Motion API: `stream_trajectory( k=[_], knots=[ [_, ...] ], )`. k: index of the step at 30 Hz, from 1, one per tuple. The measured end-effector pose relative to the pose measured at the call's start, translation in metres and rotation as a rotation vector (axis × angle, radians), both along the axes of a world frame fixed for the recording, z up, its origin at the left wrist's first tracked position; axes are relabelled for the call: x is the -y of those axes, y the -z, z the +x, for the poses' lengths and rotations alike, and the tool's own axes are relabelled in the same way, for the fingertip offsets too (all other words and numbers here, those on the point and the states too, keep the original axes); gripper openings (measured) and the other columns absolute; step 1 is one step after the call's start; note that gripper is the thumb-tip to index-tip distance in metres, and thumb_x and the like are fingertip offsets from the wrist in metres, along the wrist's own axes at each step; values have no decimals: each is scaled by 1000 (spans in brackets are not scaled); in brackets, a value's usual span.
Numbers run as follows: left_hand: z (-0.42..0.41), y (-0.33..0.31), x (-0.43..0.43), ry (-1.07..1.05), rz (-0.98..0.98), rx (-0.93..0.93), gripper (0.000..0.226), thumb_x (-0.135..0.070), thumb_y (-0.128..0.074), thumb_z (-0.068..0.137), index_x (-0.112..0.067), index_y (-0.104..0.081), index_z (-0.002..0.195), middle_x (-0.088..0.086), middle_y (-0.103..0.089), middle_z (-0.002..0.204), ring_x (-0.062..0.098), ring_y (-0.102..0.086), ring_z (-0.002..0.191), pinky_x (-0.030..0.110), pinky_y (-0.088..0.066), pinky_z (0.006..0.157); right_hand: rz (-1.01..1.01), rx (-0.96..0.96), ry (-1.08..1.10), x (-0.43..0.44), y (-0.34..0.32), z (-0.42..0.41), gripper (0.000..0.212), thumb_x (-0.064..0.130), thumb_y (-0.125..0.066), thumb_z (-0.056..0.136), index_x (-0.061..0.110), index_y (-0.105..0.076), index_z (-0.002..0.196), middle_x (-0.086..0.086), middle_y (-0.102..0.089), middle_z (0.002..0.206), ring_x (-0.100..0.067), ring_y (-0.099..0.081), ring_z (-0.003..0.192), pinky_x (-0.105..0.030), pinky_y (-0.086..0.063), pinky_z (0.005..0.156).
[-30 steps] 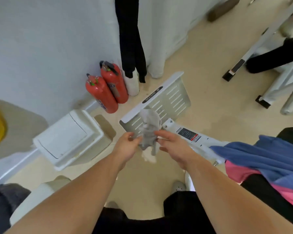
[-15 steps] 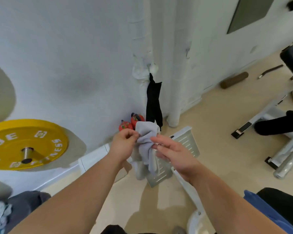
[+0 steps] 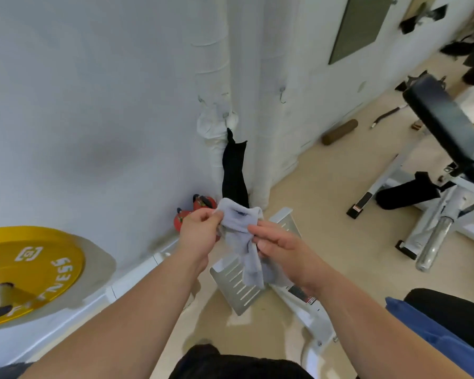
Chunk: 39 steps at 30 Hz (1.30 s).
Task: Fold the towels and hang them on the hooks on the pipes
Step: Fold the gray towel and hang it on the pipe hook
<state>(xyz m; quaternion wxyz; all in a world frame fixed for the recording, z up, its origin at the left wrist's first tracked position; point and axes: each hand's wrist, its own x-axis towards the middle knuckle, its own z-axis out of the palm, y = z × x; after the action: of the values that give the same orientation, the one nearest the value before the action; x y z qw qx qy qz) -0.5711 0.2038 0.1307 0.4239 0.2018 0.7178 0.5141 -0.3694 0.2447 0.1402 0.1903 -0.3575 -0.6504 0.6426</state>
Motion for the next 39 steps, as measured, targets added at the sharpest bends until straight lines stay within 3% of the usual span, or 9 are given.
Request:
stream_trajectory(
  k=[6, 10, 13, 16, 19, 25, 29, 34, 39],
  knots=[
    [-53, -30, -22, 468, 60, -262, 16, -31, -61, 98, -25, -70, 86, 19, -66, 74, 49, -62, 63, 40, -46, 51, 68, 335, 201, -3, -7, -44, 13, 29, -64, 95, 26, -77, 96, 5, -72, 91, -5, -60, 76, -23, -48, 75],
    [-73, -33, -30, 657, 38, -271, 21, -42, -60, 94, -25, -69, 101, 40, -54, 77, 46, -56, 57, 60, -40, 36, 295, 285, 261, -31, -10, -66, 39, 22, -66, 95, 31, -59, 132, 16, -56, 130, -1, -55, 114, -24, -44, 99],
    [-73, -44, -37, 600, 117, -355, 14, -39, -62, 93, -28, -71, 94, 32, -58, 76, 45, -50, 53, 61, -46, 45, 309, 282, 11, -58, -8, -78, 50, 17, -63, 96, 29, -53, 143, 17, -47, 143, -2, -45, 130, -15, -35, 103],
    [-69, -56, -44, 474, 194, -448, 16, -22, -64, 97, -28, -70, 84, 17, -68, 82, 29, -58, 63, 46, -53, 63, 254, 273, -45, -81, 4, -86, 26, 15, -71, 89, 21, -70, 114, 11, -66, 105, -3, -59, 94, -17, -45, 80],
    [-64, -67, -53, 327, 187, -499, 14, -16, -62, 99, -14, -67, 86, 21, -66, 84, 31, -58, 66, 49, -53, 66, 234, 339, 17, -101, 21, -89, 8, 16, -75, 85, 17, -67, 84, 7, -59, 72, -10, -52, 66, -27, -46, 66],
    [-51, -79, -64, 92, 206, -503, 14, -12, -59, 100, -4, -63, 89, 24, -63, 85, 35, -56, 68, 44, -55, 69, -11, 223, -297, -134, 35, -86, 18, 29, -74, 89, 15, -72, 99, 8, -70, 81, -8, -64, 74, -24, -52, 71],
    [-50, -76, -61, -73, 166, -515, 13, -12, -58, 100, -6, -63, 89, 17, -64, 84, 17, -57, 71, 32, -55, 69, -115, 83, -219, -153, 34, -92, 19, 20, -66, 96, 3, -71, 89, -2, -62, 75, -16, -56, 75, -29, -47, 72],
    [-72, -46, -41, -152, -246, -591, 12, -22, -65, 90, -15, -64, 80, -1, -59, 69, 19, -50, 63, 27, -39, 55, -124, -62, -151, -177, 15, -99, 14, 9, -59, 98, 11, -72, 104, -1, -73, 94, -10, -65, 87, -26, -53, 78],
    [-51, -41, -57, 57, -179, -483, 34, -34, -70, 93, -33, -63, 127, -15, -66, 116, -3, -61, 103, 7, -44, 77, 140, -40, -355, -179, -6, -103, 25, -1, -52, 97, 14, -71, 92, 6, -68, 81, 0, -59, 73, -11, -46, 71]
  ],
)
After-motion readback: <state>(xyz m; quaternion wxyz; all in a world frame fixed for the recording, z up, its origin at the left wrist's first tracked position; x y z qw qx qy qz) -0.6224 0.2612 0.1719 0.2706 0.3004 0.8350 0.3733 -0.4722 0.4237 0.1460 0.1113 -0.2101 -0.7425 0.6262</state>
